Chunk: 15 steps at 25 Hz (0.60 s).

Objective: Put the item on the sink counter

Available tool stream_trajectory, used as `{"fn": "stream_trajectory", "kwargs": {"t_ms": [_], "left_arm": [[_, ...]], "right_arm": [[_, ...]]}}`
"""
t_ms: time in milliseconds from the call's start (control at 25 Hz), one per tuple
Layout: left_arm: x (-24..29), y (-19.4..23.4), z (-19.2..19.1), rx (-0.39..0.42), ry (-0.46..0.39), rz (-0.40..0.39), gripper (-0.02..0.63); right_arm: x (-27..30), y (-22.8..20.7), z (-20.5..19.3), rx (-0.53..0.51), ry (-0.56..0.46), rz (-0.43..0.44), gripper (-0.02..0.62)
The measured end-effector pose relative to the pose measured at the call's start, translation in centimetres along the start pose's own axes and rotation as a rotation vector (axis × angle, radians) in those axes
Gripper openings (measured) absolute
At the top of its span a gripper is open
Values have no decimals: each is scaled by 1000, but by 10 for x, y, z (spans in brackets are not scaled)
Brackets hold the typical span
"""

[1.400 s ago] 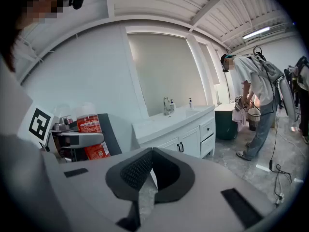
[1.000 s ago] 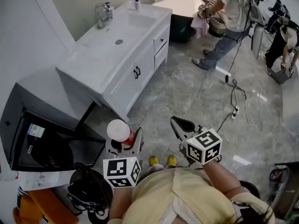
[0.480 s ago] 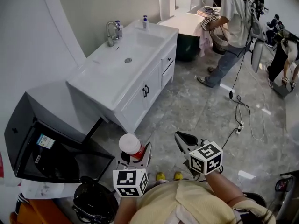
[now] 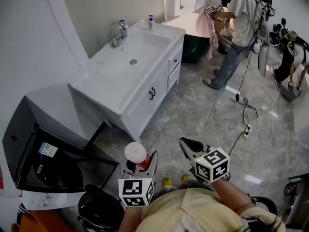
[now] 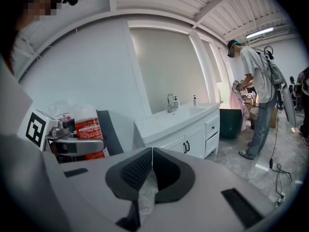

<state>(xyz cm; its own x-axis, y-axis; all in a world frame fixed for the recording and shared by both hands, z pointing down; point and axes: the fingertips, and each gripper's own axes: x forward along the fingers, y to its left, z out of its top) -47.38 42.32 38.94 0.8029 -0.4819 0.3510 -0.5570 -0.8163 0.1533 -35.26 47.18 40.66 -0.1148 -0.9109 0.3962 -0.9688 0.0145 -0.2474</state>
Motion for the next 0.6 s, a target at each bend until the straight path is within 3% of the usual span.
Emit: {"fn": "stream_trajectory", "kwargs": {"t_ms": [320,600], "left_arm": [[18,-2,1,5,14,-26,318],[49,-4,19,20,-4,-12,318]], "right_arm": [[9,-13,4,4,1,-16,26],[25,-49,26,-23,-23,-27,26]]}}
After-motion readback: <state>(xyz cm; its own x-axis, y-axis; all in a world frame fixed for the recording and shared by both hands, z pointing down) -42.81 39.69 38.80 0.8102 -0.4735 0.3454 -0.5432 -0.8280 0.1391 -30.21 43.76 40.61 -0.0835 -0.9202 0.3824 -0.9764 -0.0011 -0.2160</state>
